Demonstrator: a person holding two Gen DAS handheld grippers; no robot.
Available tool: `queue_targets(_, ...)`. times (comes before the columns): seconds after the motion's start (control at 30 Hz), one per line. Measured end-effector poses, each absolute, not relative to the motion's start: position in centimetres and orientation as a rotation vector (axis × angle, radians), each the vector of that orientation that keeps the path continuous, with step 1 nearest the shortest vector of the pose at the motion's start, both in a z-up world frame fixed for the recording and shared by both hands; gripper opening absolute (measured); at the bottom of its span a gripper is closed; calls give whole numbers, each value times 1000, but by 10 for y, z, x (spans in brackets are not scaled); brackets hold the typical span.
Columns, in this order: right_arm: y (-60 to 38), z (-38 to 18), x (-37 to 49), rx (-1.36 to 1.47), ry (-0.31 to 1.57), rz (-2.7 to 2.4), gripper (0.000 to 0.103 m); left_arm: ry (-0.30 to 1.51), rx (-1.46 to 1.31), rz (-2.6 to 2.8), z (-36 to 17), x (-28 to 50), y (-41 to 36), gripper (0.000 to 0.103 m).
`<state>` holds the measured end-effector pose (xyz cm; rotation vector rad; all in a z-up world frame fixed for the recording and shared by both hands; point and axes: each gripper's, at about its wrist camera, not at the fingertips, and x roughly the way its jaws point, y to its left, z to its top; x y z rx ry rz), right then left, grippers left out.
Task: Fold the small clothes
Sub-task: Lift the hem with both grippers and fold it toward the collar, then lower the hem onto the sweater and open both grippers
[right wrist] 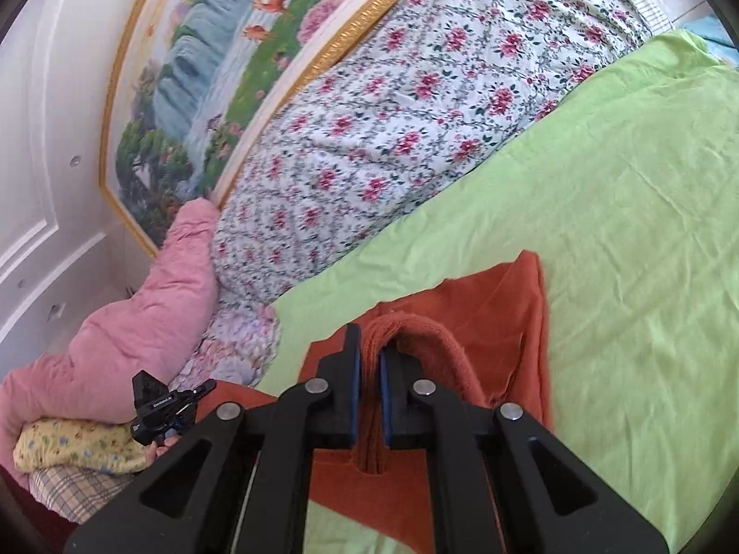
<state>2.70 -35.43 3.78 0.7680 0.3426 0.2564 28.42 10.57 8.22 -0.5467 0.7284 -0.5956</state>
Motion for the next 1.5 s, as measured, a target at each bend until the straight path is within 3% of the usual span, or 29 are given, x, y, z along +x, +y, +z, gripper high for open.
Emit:
queue_targets(0.33, -380, 0, 116, 712, 541, 51, 8, 852, -488, -455, 20, 374, 68, 5)
queue_targets(0.6, -385, -37, 147, 657, 691, -54, 8, 921, -396, -366, -17, 398, 55, 5)
queue_targets(0.8, -391, -18, 119, 718, 687, -33, 13, 909, -286, -454, 10, 349, 44, 8)
queue_targets(0.9, -361, 4, 94, 639, 642, 90, 13, 926, -180, -609, 16, 302, 14, 17)
queue_targets(1.07, -261, -3, 106, 418, 852, 469, 13, 1047, -20, -802, -12, 262, -53, 20)
queue_targets(1.27, -222, -38, 150, 242, 1079, 514, 13, 1117, 48, -789, -24, 295, -76, 20)
queue_targets(1.5, -285, -30, 202, 321, 992, 221, 13, 1073, 45, -617, -11, 375, -85, 14)
